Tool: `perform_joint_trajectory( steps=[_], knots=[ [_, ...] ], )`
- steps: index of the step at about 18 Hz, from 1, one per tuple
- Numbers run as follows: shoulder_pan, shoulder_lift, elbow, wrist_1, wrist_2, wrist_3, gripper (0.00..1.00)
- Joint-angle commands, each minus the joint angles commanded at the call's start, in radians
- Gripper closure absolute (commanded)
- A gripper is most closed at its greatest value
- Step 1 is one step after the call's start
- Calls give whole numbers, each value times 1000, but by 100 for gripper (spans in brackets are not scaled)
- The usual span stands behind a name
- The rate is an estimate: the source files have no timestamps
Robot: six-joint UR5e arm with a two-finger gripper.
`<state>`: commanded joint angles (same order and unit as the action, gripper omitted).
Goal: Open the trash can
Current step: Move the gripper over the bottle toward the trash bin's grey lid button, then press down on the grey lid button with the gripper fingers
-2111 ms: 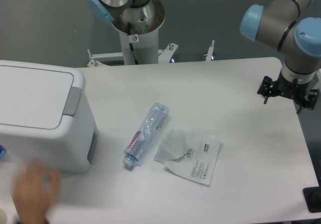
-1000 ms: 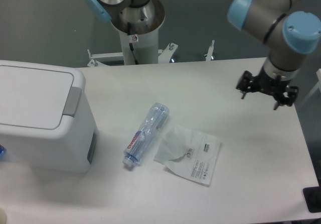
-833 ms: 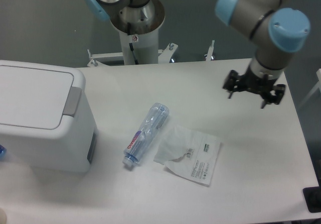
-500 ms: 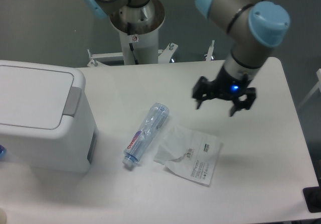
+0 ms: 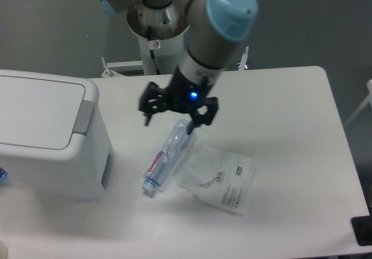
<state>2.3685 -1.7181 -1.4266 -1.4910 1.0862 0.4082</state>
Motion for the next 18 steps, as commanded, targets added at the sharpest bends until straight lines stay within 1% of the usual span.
perform_joint_trajectory(
  steps=[2,6,11,14,18],
  knots=[
    [-23,5,-2,5,-14,-35,0],
    [-46,3,-3,5,-14,-40,0],
    [-46,-6,-3,8,-8,-34,0],
    [-46,-11,-5,29,-5,-32,0],
    [-46,-26,-17,34,0,-37,0]
  ],
)
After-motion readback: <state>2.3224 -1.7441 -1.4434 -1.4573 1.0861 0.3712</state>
